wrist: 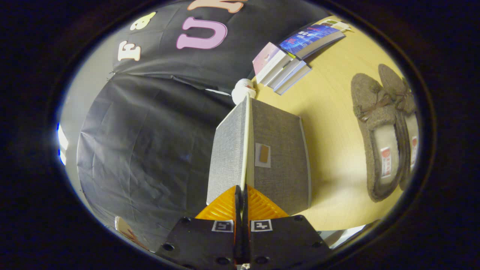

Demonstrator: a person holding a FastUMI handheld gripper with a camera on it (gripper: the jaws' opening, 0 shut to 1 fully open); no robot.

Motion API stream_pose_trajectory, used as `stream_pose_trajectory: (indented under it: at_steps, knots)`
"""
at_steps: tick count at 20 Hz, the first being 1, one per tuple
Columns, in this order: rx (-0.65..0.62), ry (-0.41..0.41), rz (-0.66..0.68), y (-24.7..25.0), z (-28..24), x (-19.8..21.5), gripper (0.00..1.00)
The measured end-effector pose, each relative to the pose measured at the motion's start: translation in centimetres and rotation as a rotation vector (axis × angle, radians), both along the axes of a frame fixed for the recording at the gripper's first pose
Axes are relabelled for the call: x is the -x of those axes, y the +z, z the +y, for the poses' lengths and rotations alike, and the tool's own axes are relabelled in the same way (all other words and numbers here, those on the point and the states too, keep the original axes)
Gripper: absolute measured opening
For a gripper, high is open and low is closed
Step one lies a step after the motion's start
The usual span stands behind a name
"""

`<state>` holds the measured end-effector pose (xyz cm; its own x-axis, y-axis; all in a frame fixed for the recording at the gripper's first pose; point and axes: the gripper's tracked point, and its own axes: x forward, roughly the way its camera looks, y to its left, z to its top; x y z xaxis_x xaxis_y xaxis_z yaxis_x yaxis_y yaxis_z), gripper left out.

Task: Open the storage box then place both shoes into the box .Put the left shoe in first, then the right shoe, with the right side of both shoes facing outward in a uniform manner.

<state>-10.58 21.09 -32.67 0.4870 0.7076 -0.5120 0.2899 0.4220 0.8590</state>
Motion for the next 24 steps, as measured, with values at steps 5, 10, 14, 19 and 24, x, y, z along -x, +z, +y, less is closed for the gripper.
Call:
stream_pose_trajectory:
  at_steps: [5,10,14,19,24]
  knots:
    - [0.031,0.012,-0.046,2.3,0.3,-0.5,0.03]
    - [0.064,0.045,-0.122,6.5,2.0,-2.4,0.03]
    - [0.072,0.088,-0.211,10.4,5.4,-4.3,0.03]
    - [0.051,0.15,-0.291,14.5,11.6,-5.7,0.03]
    - [0.051,0.2,-0.329,16.2,18.0,-6.4,0.03]
